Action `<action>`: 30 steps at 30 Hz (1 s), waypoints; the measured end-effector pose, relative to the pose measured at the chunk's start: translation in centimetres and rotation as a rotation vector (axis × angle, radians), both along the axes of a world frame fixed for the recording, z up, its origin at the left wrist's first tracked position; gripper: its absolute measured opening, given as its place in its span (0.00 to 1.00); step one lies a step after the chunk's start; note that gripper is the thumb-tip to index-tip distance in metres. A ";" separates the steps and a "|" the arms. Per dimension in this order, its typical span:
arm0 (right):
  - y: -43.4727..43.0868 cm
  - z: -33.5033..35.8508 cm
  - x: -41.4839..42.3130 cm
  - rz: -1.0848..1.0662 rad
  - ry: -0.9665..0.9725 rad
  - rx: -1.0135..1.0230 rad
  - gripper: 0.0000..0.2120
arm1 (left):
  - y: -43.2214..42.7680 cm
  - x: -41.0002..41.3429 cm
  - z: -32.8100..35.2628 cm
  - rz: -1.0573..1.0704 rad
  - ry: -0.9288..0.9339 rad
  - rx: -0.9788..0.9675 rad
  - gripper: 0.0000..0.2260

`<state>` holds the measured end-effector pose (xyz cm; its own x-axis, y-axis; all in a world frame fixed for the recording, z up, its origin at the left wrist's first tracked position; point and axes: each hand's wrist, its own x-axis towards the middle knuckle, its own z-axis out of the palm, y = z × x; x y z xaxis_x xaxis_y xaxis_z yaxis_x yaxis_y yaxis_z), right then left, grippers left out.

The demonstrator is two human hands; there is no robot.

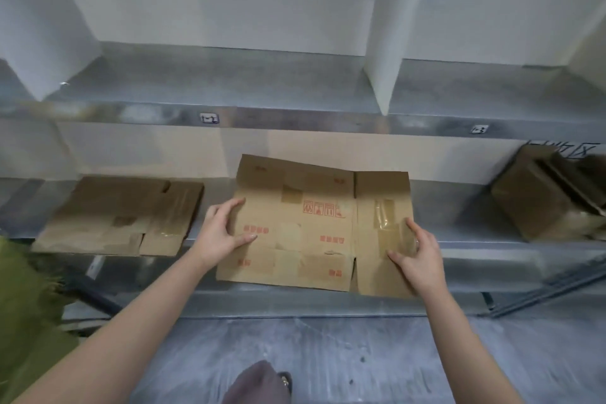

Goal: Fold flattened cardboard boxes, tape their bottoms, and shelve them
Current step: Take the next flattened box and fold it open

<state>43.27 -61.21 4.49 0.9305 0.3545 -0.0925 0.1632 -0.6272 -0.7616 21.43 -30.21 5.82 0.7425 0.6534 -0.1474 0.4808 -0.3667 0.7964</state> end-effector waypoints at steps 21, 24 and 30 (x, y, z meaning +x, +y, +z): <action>-17.3 1.7 19.3 -0.282 -0.085 0.110 0.46 | -16.9 23.5 -0.5 -0.019 -0.133 -0.025 0.38; -18.9 2.0 22.1 -0.254 -0.077 0.121 0.45 | -19.9 25.1 -1.0 0.021 -0.155 -0.080 0.37; -21.6 2.0 27.6 -0.104 -0.008 0.124 0.43 | -25.3 28.8 -0.7 0.166 -0.295 -0.262 0.27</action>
